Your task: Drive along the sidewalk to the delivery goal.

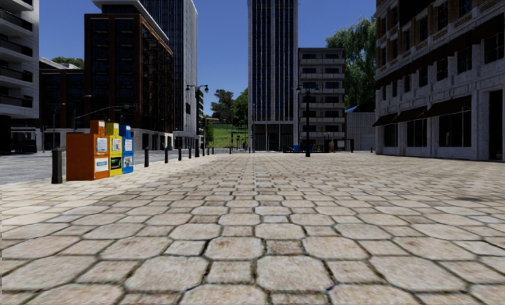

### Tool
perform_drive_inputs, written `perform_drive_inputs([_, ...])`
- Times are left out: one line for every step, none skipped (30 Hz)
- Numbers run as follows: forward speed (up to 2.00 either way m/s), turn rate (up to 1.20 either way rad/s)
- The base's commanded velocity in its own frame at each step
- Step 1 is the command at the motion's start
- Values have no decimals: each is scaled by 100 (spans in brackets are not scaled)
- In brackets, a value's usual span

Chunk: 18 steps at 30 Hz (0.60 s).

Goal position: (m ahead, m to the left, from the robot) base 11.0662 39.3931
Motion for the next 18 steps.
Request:
perform_drive_inputs([200, 0])
perform_drive_inputs([200, 0])
perform_drive_inputs([200, 0])
perform_drive_inputs([200, 0])
perform_drive_inputs([200, 0])
perform_drive_inputs([200, 0])
perform_drive_inputs([200, 0])
perform_drive_inputs([200, 0])
perform_drive_inputs([200, 0])
perform_drive_inputs([200, 0])
perform_drive_inputs([200, 0])
perform_drive_inputs([200, 0])
perform_drive_inputs([200, 0])
perform_drive_inputs([200, 0])
perform_drive_inputs([200, 0])
perform_drive_inputs([200, 0])
perform_drive_inputs([200, 0])
perform_drive_inputs([200, 0])
